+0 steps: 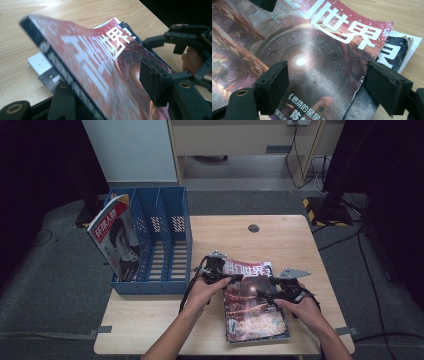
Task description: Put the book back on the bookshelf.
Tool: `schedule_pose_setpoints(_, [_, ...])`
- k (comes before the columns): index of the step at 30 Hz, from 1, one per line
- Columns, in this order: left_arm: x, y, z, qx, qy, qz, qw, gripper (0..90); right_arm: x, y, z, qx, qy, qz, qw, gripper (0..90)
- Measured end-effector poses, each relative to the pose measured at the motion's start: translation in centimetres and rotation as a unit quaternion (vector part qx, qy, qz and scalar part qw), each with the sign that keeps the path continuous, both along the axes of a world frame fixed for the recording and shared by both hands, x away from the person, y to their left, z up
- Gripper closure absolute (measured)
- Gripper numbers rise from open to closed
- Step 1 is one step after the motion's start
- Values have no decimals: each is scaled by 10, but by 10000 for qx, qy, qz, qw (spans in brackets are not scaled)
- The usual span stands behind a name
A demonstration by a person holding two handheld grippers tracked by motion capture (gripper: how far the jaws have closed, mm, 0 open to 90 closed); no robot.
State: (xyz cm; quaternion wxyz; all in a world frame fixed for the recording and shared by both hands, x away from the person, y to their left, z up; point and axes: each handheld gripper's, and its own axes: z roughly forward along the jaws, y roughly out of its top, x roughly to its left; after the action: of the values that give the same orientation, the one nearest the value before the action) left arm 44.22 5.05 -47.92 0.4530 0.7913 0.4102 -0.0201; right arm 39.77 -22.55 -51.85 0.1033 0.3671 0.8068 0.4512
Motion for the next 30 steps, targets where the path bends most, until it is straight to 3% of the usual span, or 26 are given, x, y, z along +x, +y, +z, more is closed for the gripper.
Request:
schedule_pose_setpoints(17, [14,-13,-3,-51,112,38,9999,450,-2,3,0,-90,-98,67,9999,209])
schedule_pose_setpoints(21, [17,-12,-6,-55,228,50,9997,452,-2,3,-1,-107,-134,55,9998,213])
schedule_pose_setpoints(29, [18,-11,-5,-190,292,88,9994,522,-3,4,-1,-115,-150,33,9998,219])
schedule_pose_setpoints(30, [18,-10,-4,-214,295,114,9993,564,-3,3,-1,-120,-171,43,9998,220])
